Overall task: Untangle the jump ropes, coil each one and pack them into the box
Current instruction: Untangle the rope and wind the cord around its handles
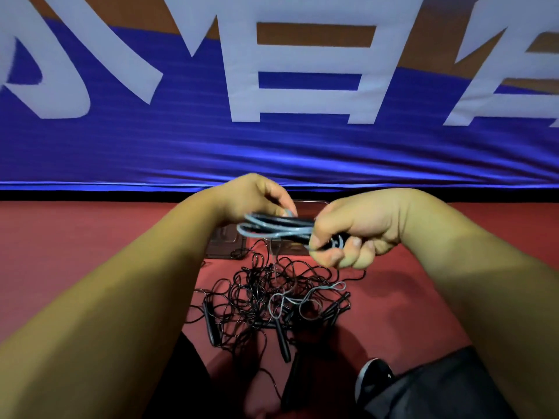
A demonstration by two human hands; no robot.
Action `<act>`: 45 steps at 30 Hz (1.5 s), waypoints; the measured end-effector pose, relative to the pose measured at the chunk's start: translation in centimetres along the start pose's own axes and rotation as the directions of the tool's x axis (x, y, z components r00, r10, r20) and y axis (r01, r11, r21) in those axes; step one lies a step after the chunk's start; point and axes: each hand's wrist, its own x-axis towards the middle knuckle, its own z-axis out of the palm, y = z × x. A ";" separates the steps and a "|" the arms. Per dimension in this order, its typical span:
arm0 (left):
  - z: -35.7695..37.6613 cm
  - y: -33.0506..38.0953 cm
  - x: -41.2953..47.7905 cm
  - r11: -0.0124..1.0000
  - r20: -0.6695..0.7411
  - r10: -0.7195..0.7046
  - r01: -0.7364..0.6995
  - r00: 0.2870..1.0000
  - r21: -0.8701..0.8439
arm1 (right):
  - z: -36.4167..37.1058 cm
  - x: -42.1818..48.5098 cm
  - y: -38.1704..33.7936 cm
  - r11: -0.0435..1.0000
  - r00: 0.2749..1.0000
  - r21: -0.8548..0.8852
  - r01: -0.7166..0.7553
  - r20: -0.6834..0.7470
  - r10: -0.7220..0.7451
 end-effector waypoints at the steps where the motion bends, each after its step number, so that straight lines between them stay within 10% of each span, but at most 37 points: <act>1: -0.1 0.1 0.1 0.999 -0.017 0.032 -0.032 0.999 -0.003 | 0.0 0.3 0.2 0.997 0.997 -0.033 -0.070 0.011 0.070; 15: 1.1 2.7 0.4 0.909 -0.097 0.139 -0.088 0.986 0.408 | -1.8 2.4 1.4 0.973 0.745 -0.069 -0.218 -0.656 0.120; 25: 3.3 2.3 1.6 0.881 -0.197 -0.009 0.101 0.980 0.463 | -3.0 4.5 0.6 0.989 0.402 -0.113 0.094 -0.904 -0.142; 31: 2.5 1.0 1.7 0.991 -0.094 -0.132 0.133 0.987 0.003 | -3.1 4.1 0.4 0.909 0.526 0.043 0.414 -0.826 -0.200; 45: 1.4 1.4 0.9 0.995 -0.059 -0.096 0.097 0.994 0.014 | -2.8 3.0 0.3 0.833 0.618 0.218 0.508 -0.766 -0.177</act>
